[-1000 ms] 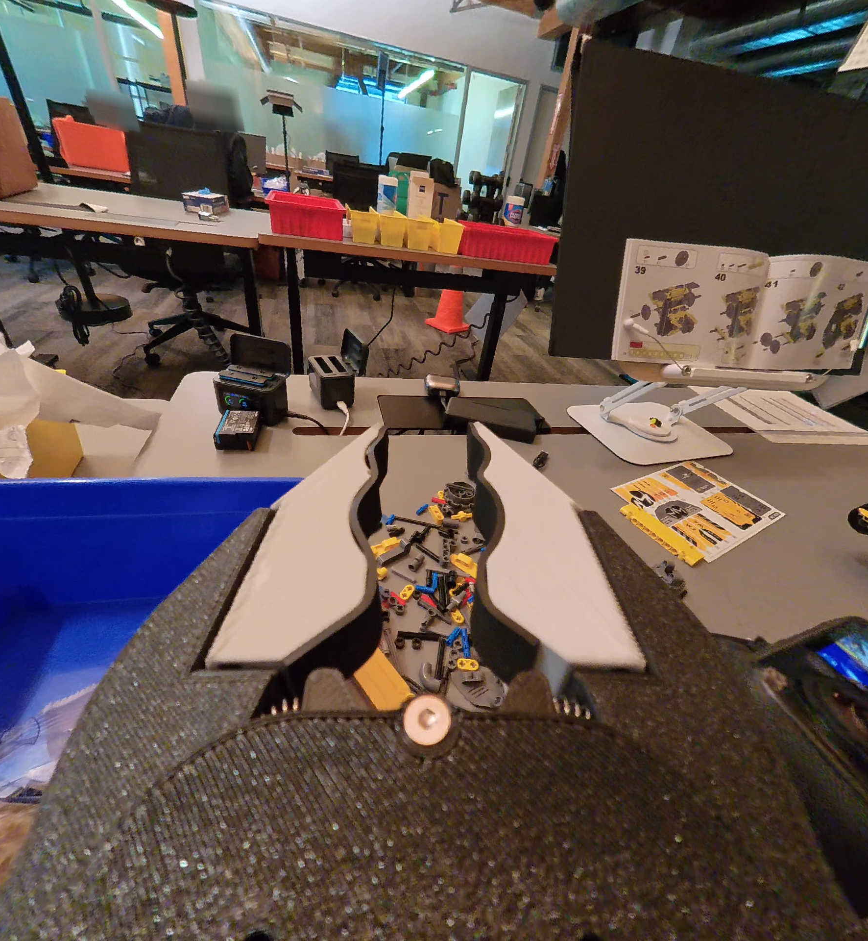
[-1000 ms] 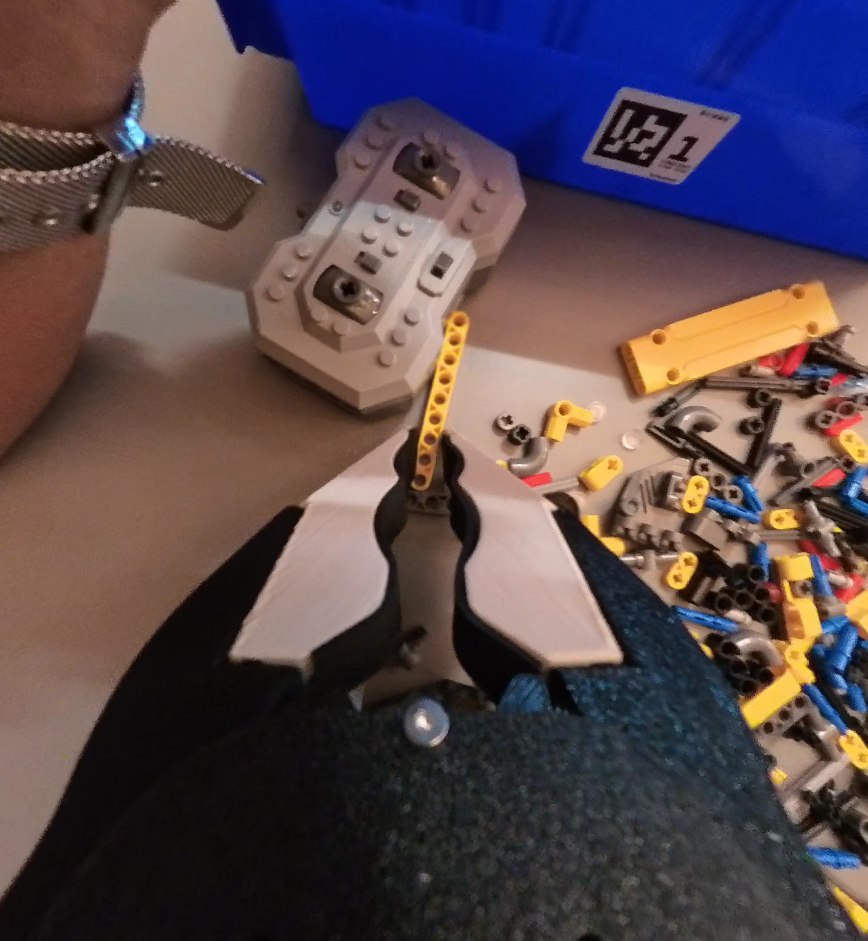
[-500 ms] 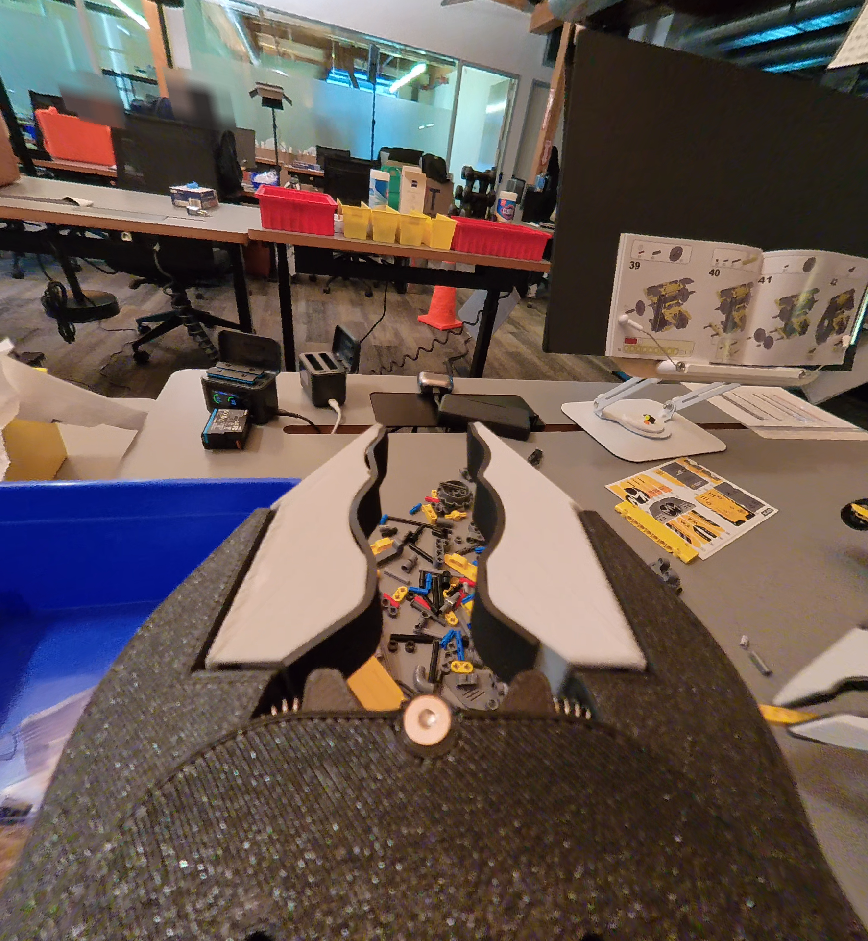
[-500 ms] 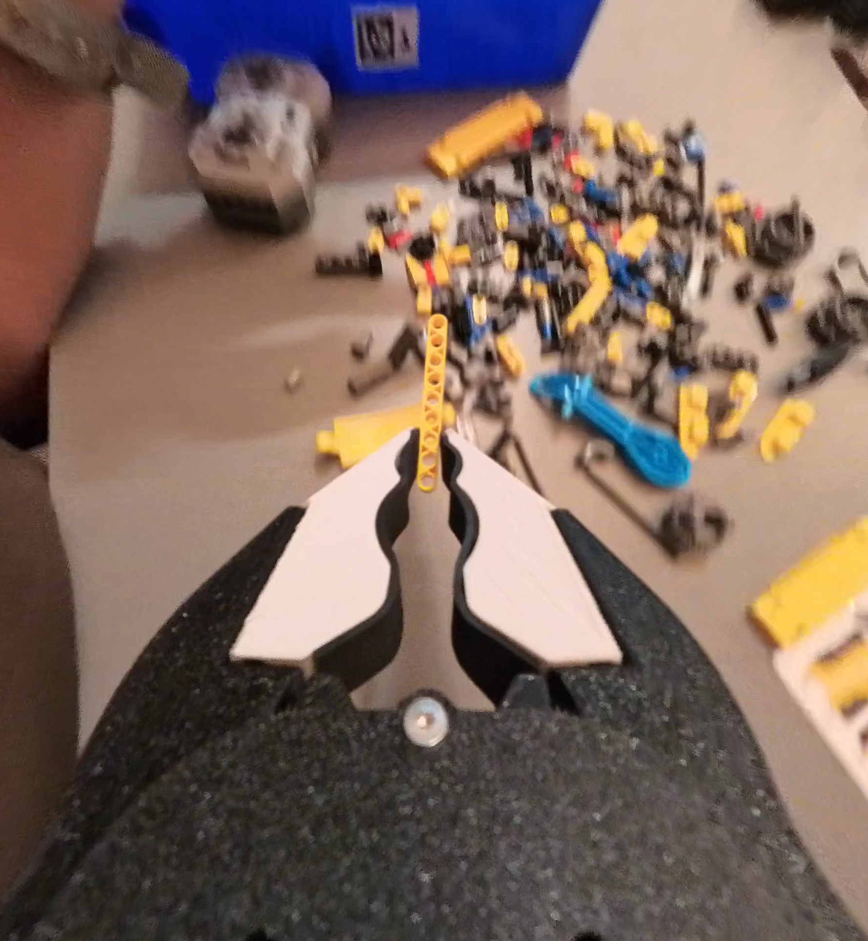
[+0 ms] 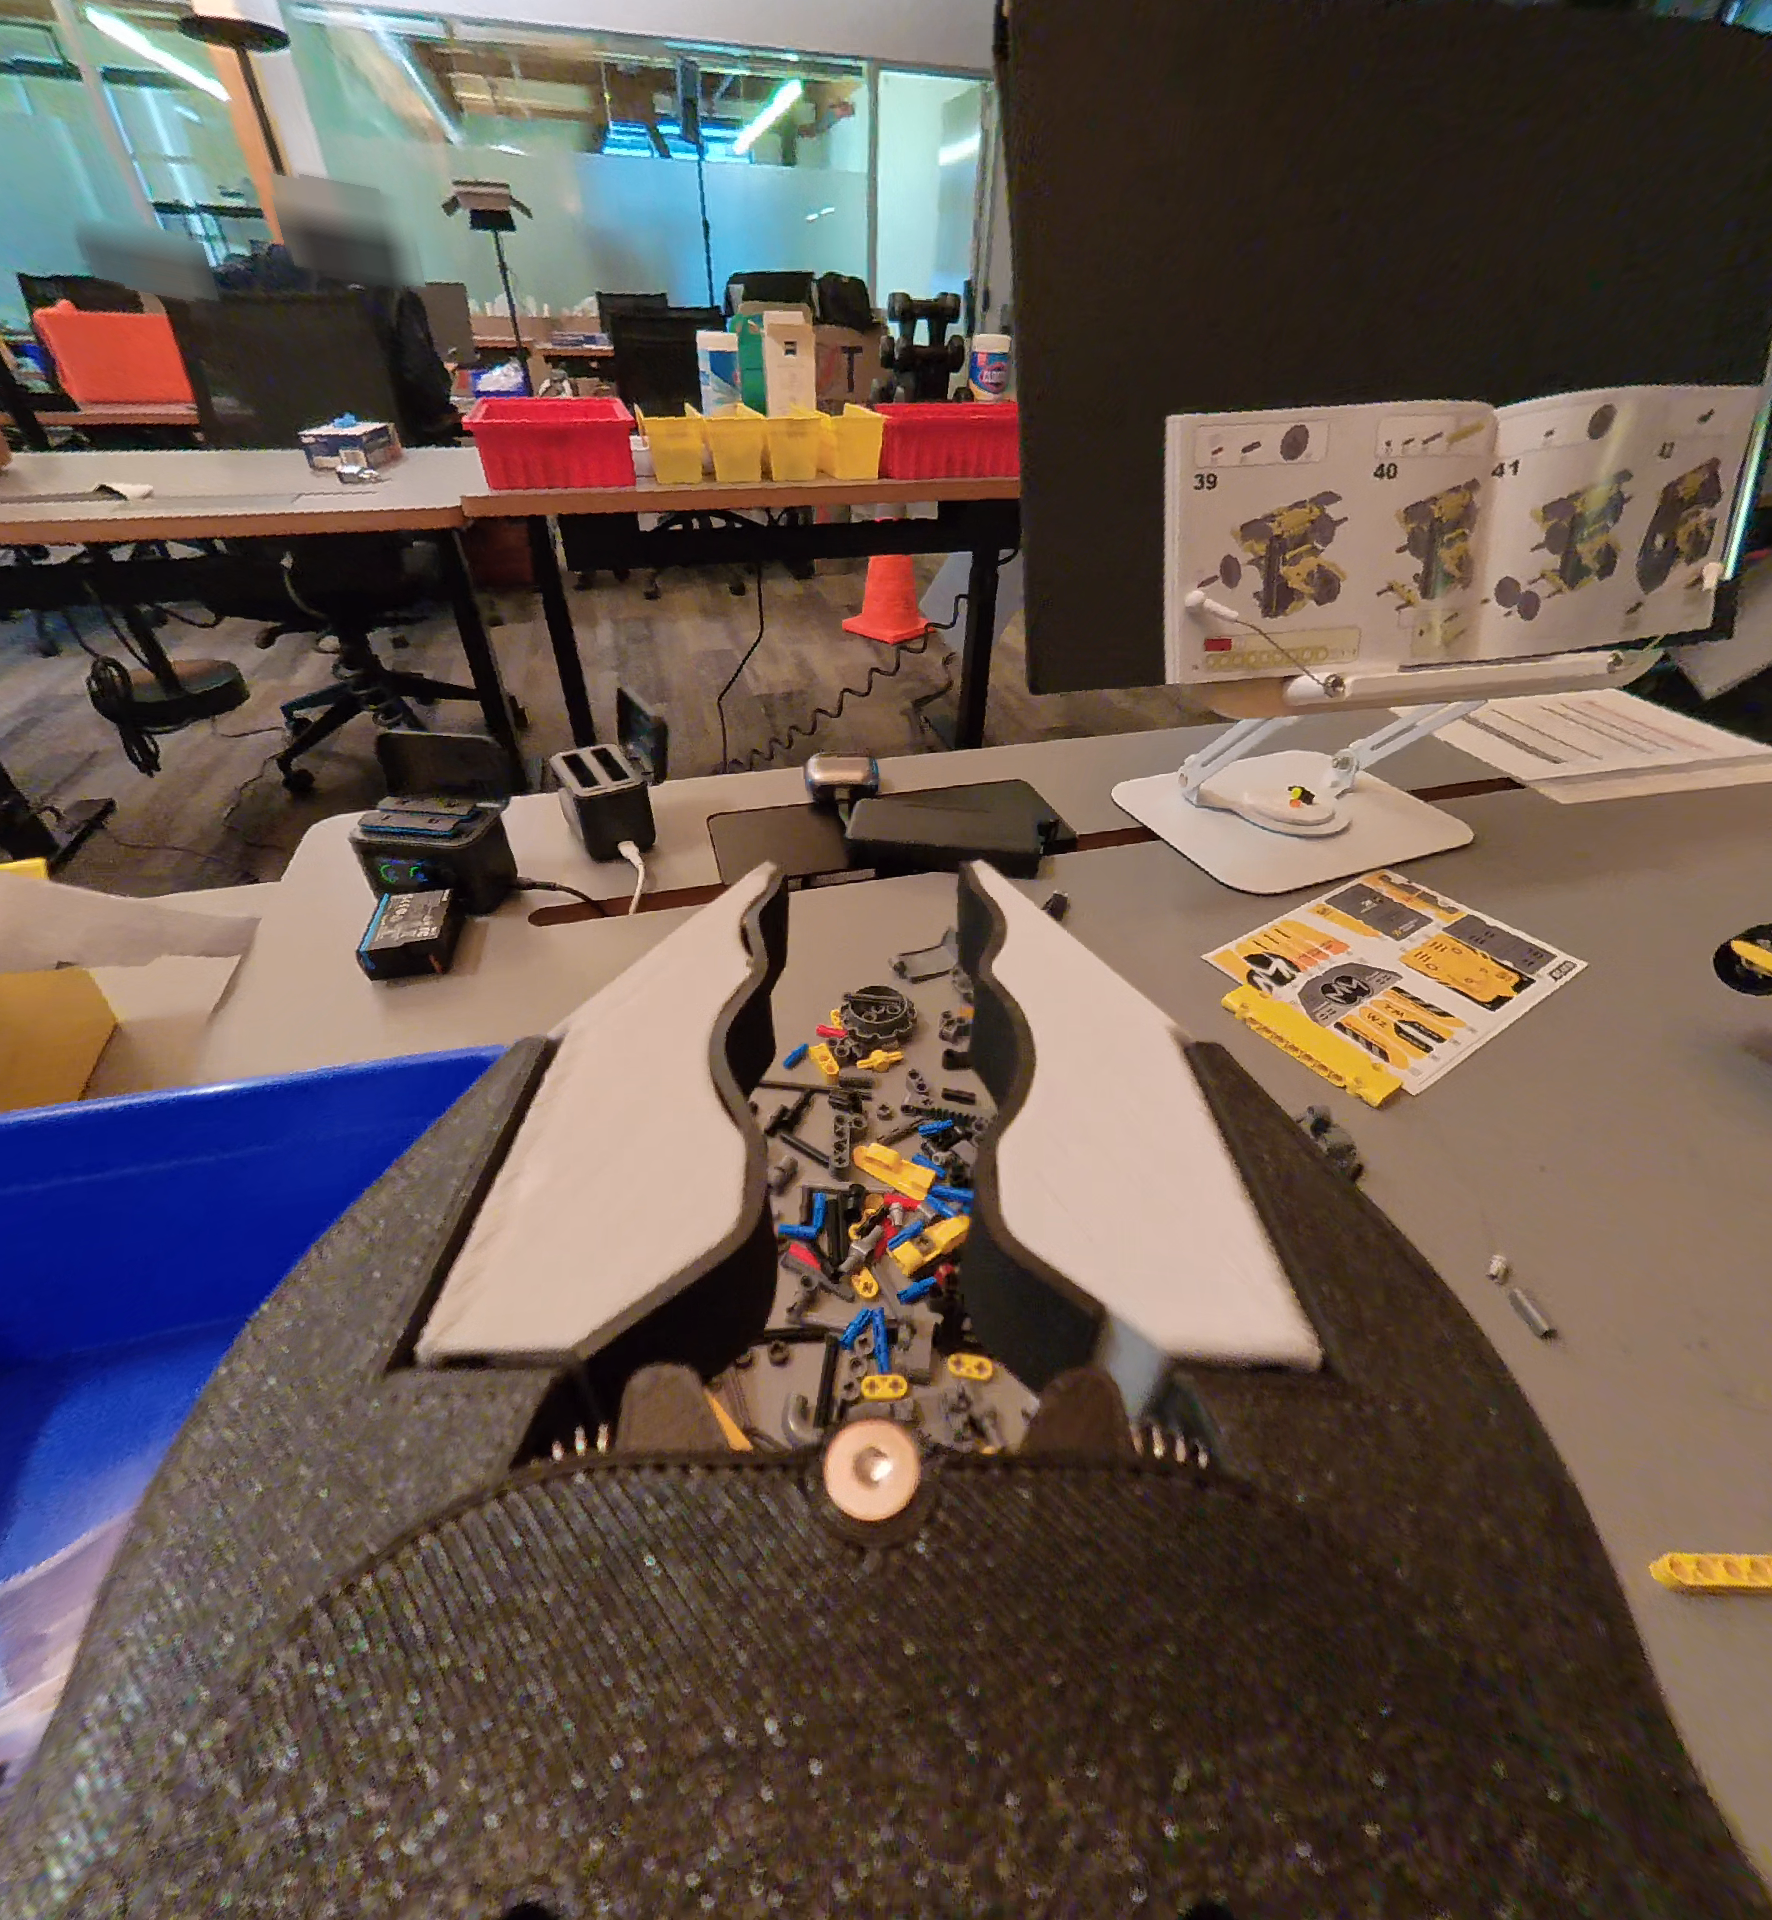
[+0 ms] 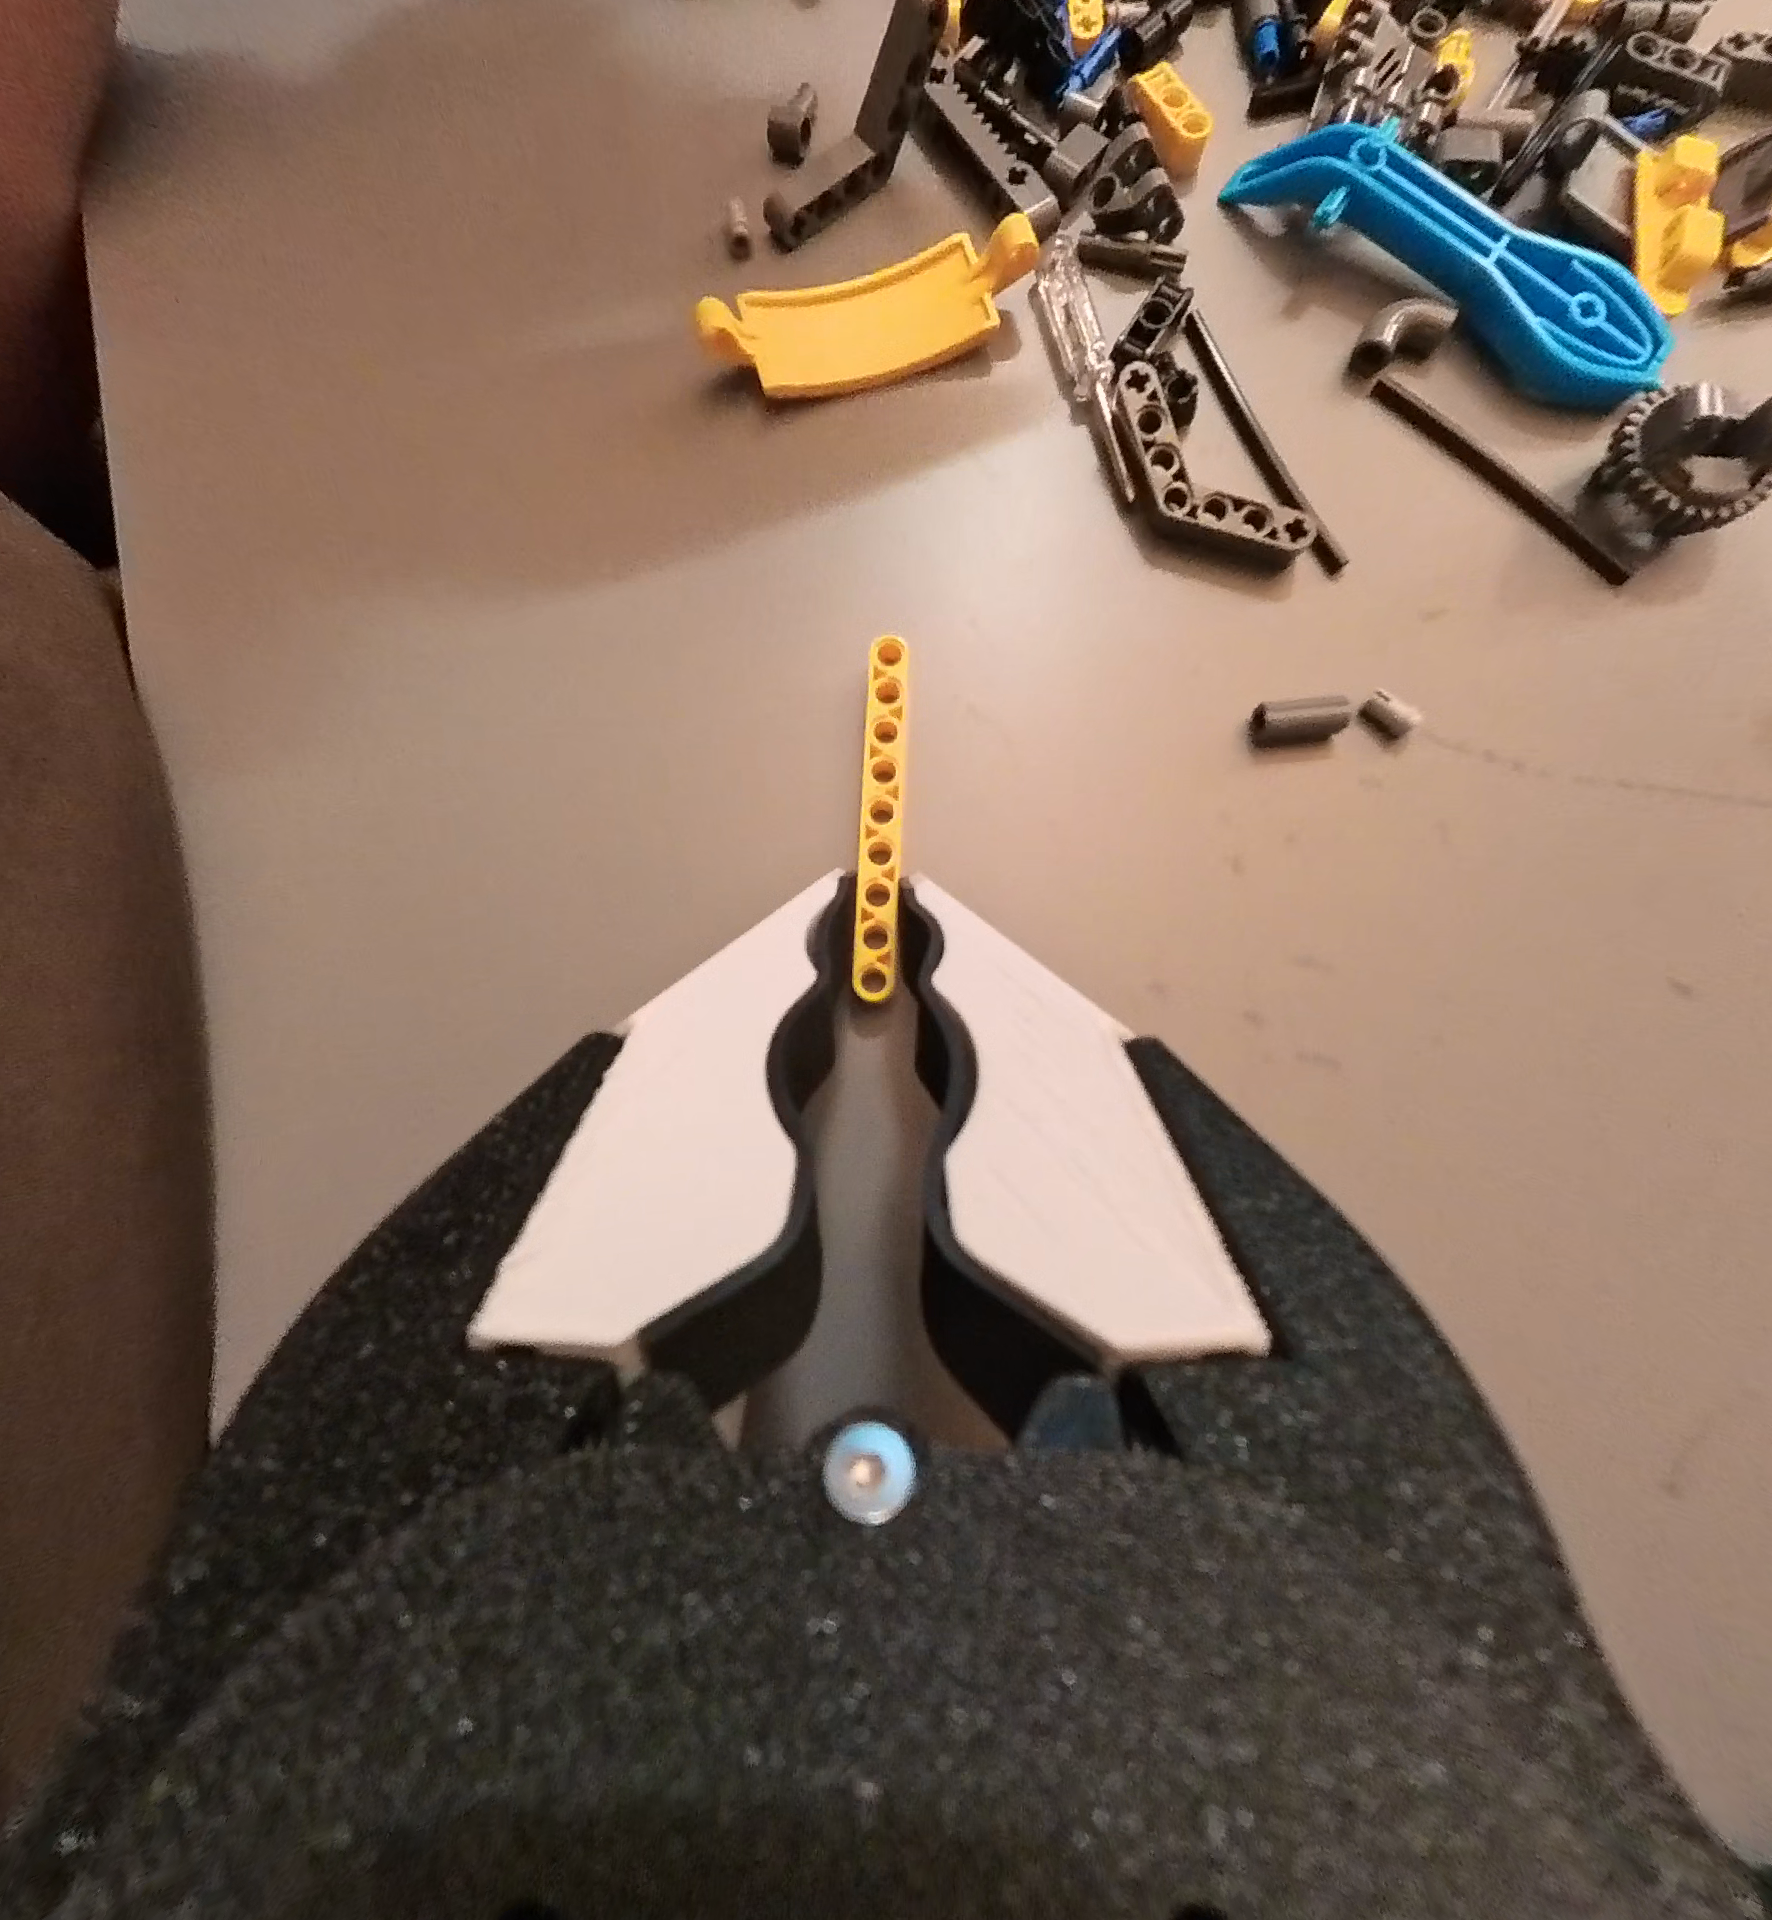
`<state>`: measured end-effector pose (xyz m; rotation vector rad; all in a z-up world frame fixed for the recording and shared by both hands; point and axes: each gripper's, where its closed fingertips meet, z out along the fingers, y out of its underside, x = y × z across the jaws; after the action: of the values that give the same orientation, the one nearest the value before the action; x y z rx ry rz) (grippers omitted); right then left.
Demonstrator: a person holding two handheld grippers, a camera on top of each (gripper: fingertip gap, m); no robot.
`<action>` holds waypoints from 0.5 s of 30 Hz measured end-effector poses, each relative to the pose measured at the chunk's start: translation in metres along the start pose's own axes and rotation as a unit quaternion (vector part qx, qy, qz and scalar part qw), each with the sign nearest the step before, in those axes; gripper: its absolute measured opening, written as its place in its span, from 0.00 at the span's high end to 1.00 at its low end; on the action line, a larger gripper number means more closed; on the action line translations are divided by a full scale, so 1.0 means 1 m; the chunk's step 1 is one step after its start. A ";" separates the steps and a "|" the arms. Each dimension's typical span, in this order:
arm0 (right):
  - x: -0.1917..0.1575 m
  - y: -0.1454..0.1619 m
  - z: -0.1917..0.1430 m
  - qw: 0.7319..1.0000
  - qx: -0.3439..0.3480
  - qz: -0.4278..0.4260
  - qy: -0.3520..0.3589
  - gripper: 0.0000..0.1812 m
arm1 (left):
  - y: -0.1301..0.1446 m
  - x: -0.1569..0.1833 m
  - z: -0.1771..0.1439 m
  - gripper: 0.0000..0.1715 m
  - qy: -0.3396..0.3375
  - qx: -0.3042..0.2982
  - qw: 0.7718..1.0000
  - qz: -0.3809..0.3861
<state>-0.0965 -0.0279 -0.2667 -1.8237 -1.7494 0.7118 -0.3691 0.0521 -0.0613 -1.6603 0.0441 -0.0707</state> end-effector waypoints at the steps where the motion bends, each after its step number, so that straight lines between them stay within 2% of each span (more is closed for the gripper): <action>1: 0.001 0.001 -0.001 1.000 0.000 -0.001 0.004 0.96 | 0.000 0.002 0.001 0.82 0.002 -0.001 1.000 0.001; 6: -0.001 0.000 -0.002 0.999 0.025 0.030 0.003 0.84 | 0.008 0.012 0.011 0.81 0.027 -0.016 0.999 -0.008; 15: 0.001 0.001 -0.001 0.999 0.035 0.024 0.026 0.84 | 0.017 0.016 0.019 0.81 0.034 -0.033 0.999 -0.007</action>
<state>-0.0949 -0.0268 -0.2665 -1.8262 -1.6334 0.7285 -0.3514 0.0685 -0.0801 -1.7245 0.0870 -0.1387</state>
